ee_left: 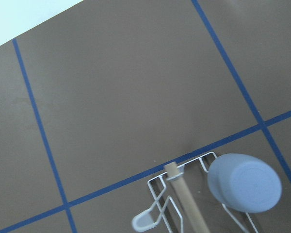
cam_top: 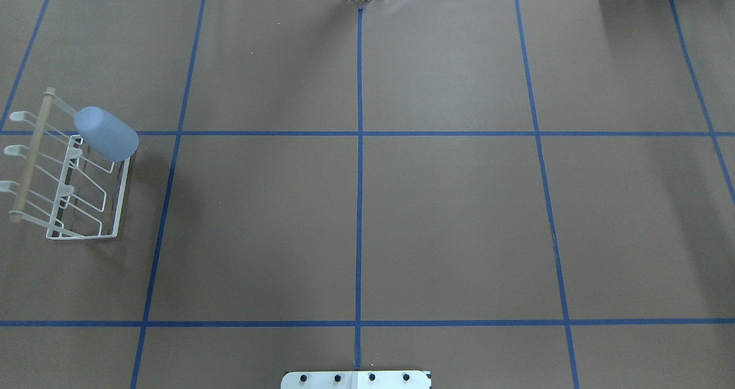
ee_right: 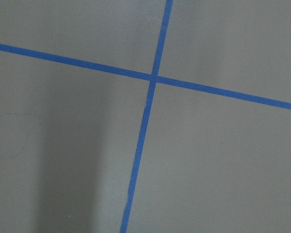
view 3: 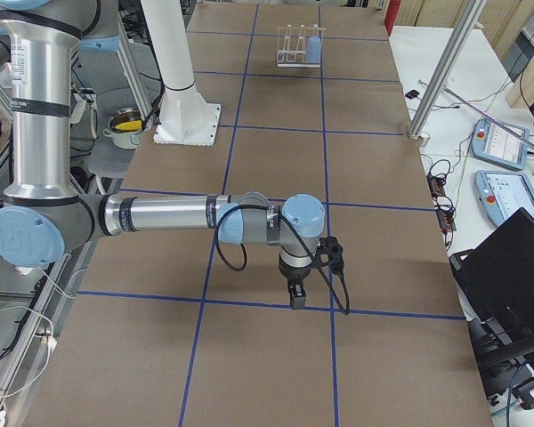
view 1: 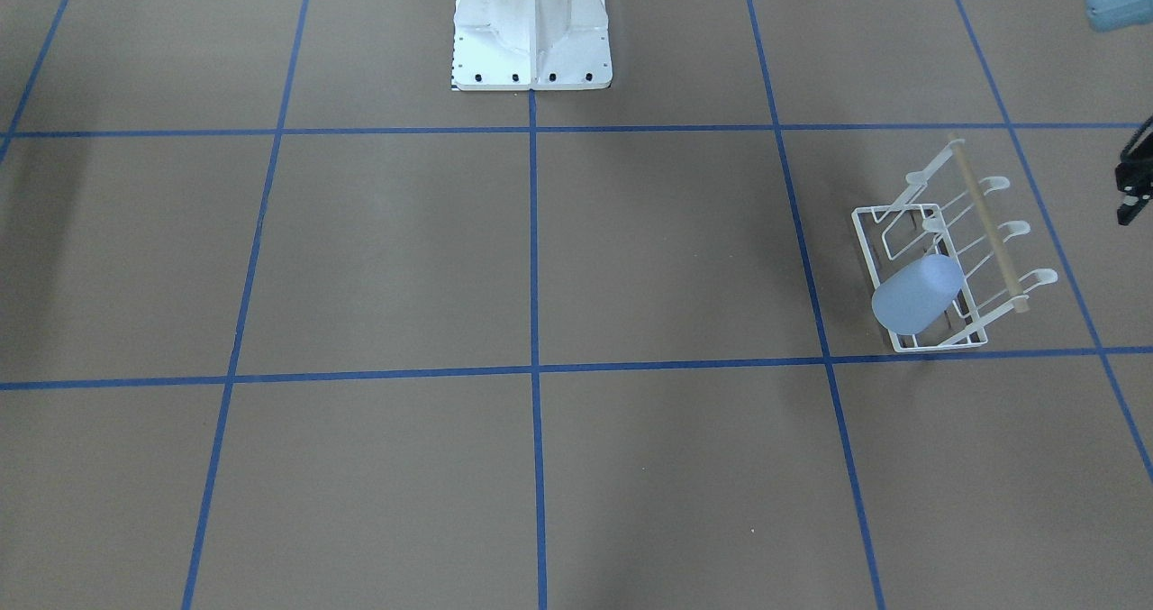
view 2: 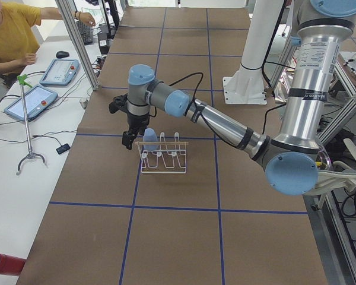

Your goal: Hang cup on cup holder

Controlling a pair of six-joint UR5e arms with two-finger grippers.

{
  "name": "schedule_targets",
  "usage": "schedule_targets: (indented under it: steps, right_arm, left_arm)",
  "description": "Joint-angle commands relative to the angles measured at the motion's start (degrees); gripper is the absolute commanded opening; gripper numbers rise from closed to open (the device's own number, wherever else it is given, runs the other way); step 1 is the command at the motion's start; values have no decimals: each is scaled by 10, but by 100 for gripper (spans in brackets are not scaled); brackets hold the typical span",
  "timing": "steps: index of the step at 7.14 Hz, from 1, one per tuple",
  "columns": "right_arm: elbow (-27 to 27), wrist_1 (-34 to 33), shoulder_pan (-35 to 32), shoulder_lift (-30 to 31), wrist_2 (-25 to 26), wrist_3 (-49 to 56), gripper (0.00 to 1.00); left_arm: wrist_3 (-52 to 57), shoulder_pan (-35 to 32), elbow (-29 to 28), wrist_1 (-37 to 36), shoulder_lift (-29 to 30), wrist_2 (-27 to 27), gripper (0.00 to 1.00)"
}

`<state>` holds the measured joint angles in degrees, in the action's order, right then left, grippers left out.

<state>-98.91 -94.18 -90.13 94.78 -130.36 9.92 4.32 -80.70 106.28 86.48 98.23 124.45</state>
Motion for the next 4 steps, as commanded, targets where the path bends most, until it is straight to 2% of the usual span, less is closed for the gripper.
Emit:
schedule_targets:
  steps: [1, 3, 4]
  right_arm:
    - [-1, -1, -39, 11, 0, 4, 100]
    - [-3, -2, -49, 14, -2, -5, 100]
    - [-5, -1, -49, 14, -4, -6, 100]
  left_arm:
    - [88, -49, -87, 4, -15, 14, 99]
    - [49, -84, -103, 4, -31, 16, 99]
    - [-33, -84, -103, 0, -35, 31, 99]
